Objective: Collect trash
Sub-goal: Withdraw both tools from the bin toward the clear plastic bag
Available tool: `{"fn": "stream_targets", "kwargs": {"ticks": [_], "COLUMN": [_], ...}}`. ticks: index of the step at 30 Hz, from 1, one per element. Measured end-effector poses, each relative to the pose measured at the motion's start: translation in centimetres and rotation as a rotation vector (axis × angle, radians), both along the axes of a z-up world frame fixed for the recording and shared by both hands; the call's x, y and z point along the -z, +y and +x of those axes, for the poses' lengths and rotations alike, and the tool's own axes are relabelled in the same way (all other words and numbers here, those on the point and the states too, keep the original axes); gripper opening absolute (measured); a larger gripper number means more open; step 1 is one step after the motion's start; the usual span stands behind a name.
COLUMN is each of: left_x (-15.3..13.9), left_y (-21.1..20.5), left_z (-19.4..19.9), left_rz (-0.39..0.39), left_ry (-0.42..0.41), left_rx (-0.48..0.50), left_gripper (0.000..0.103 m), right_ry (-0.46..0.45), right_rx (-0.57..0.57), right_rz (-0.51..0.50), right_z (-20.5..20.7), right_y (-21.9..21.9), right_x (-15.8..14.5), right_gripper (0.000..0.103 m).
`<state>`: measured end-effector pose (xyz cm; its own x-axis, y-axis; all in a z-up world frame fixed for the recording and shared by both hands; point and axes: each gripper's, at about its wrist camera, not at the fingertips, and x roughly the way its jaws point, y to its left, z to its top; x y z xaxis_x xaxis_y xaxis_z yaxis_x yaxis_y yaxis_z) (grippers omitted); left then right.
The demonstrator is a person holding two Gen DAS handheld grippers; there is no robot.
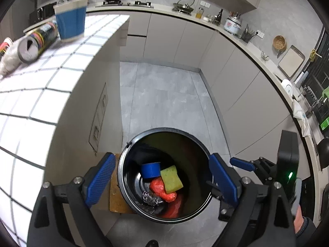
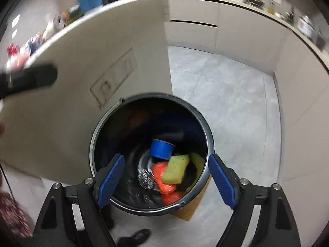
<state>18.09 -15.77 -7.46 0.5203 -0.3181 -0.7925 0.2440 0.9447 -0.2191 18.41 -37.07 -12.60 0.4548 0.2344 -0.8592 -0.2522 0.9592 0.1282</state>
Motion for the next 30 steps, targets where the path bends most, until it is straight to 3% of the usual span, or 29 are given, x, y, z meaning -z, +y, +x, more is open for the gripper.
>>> {"fn": "stream_targets", "kwargs": {"ticks": [5,11,16,30], "left_x": [-2.7,-6.6,-7.6,-8.7], "left_y": [-0.1,2.4,6.6,19.5], "left_z": [-0.8,-1.6,-2.1,-5.4], "left_rz": [0.025,-0.005,0.003,0.041], "left_ry": [-0.063,-0.159,-0.201,-0.266], "left_rx": [0.012,-0.018,-0.086,-0.318], "left_gripper": [0.093,0.094,0.095,0.101], "right_ry": [0.015,-0.156,-0.136,-0.185], "right_rx": [0.063,0.088,0.122,0.039], "right_rz": [0.116,0.175,0.06,0.05], "right_z": [1.3,0.9,1.2,0.5], "right_y": [-0.4,0.7,2.6,9.9], "right_x": [-3.1,-8.1,-9.6,-13.4], "right_gripper": [0.103,0.103,0.103,0.103]}}
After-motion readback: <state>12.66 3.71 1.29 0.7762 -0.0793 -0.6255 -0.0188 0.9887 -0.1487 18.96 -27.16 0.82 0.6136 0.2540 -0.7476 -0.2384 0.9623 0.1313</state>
